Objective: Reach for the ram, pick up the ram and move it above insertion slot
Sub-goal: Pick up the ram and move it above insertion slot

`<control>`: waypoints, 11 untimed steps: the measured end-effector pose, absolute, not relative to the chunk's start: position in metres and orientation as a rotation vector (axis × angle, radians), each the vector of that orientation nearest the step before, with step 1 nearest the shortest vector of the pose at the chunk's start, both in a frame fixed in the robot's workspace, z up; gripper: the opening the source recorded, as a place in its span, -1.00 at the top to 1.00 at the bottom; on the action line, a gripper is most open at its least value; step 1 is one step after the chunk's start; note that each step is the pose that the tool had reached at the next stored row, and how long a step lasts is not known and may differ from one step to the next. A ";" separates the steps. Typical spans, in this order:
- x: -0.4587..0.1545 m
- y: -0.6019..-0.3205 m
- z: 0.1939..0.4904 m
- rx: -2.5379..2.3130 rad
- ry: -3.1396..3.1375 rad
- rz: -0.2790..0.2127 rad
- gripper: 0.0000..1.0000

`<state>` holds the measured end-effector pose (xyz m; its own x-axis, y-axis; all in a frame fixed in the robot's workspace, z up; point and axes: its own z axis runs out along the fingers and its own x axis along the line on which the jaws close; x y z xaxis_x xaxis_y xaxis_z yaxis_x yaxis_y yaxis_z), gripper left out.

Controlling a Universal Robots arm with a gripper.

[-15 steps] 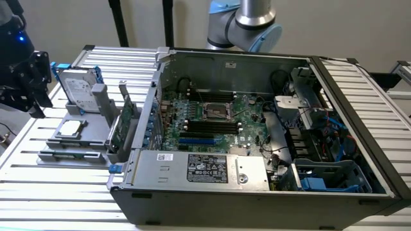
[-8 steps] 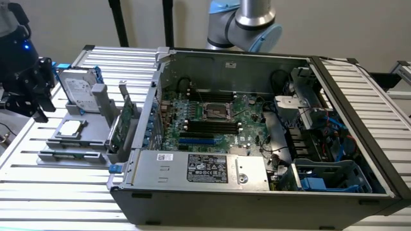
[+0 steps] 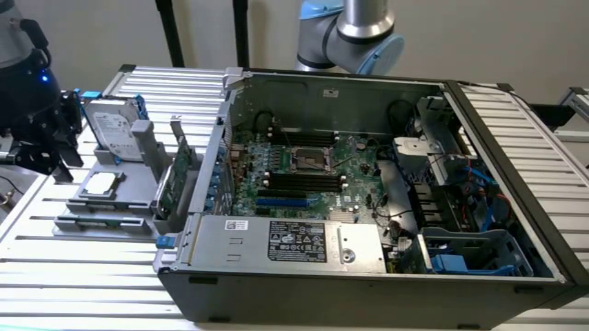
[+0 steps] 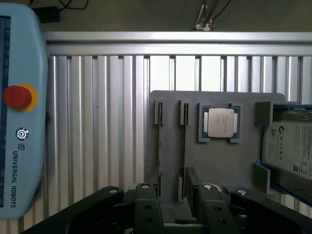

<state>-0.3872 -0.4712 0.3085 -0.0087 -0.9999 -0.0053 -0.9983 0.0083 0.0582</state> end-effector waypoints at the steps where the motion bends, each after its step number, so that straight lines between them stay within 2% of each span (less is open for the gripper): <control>1: -0.387 -0.472 0.307 2.185 -2.204 -0.070 0.27; 11: -0.387 -0.475 0.289 2.188 -2.207 -0.064 0.27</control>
